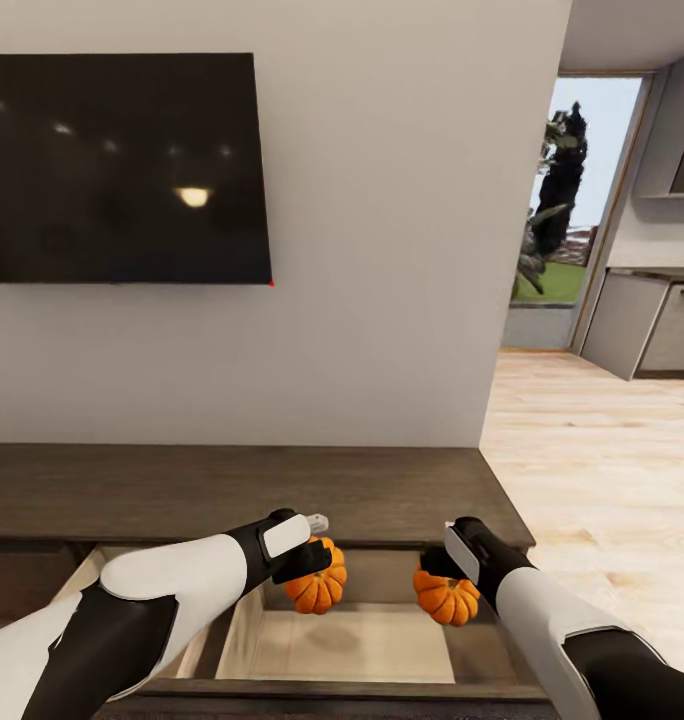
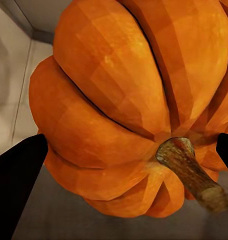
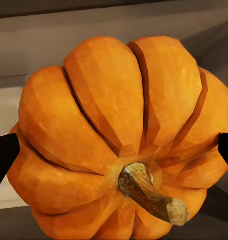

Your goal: Place each of the two pumpkins and all three candles from the living room inside a cabinet in the living room (use any cabinet), then make sure every cabinet is closed, and position the cauldron so it is next to a table in the living room.

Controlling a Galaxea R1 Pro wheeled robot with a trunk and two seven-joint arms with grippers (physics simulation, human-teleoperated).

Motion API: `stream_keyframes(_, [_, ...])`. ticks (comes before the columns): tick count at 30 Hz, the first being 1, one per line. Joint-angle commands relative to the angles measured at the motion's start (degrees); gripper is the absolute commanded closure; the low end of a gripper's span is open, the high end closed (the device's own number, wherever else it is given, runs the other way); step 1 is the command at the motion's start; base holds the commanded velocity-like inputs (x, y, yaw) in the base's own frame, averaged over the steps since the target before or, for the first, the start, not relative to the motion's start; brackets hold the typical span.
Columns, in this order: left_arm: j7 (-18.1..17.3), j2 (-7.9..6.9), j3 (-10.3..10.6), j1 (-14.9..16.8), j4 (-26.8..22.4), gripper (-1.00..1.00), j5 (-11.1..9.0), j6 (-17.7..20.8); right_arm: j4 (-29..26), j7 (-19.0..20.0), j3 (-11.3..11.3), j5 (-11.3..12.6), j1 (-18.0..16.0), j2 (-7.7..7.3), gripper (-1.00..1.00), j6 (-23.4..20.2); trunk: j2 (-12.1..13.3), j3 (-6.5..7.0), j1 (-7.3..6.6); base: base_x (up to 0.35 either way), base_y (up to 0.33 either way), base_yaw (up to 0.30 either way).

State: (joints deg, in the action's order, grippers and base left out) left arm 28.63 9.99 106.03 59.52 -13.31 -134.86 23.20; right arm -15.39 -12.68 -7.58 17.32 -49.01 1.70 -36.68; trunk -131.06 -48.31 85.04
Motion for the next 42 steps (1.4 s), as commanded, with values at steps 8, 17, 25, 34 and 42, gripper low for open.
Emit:
stream_keyframes(8, [8.00,0.00,0.22,0.07,-1.11,1.00,-0.14,-5.35,-0.21,-0.51,-0.41,0.59,-0.03,0.04,1.00,-0.27,-3.25,-1.50,1.75,0.000,0.000,0.000])
stream_keyframes(17, [13.21,0.00,0.14,0.07,-3.51,1.00,-0.14,-8.12,-0.73,-0.73,-0.32,0.76,-0.04,-0.01,1.00,-2.26,-6.86,-3.11,3.73,0.000,0.000,0.000])
stream_keyframes(25, [12.93,0.00,0.08,0.07,-3.57,1.00,-0.14,-8.17,-6.15,-0.89,0.04,0.92,-0.12,0.10,1.00,-13.62,-7.67,-3.47,4.17,0.000,0.000,0.000])
stream_keyframes(34, [12.77,0.00,0.05,0.07,-3.57,1.00,-0.14,-8.05,-7.61,-0.92,0.05,0.96,-0.12,0.14,1.00,-14.67,-7.67,-3.47,4.17,0.000,0.000,0.000])
stream_keyframes(42, [12.77,0.00,0.05,0.07,-4.03,1.00,-0.14,-8.00,-7.63,-0.94,0.06,0.96,-0.12,0.24,1.00,-13.84,-7.67,-3.61,4.17,0.000,0.000,0.000])
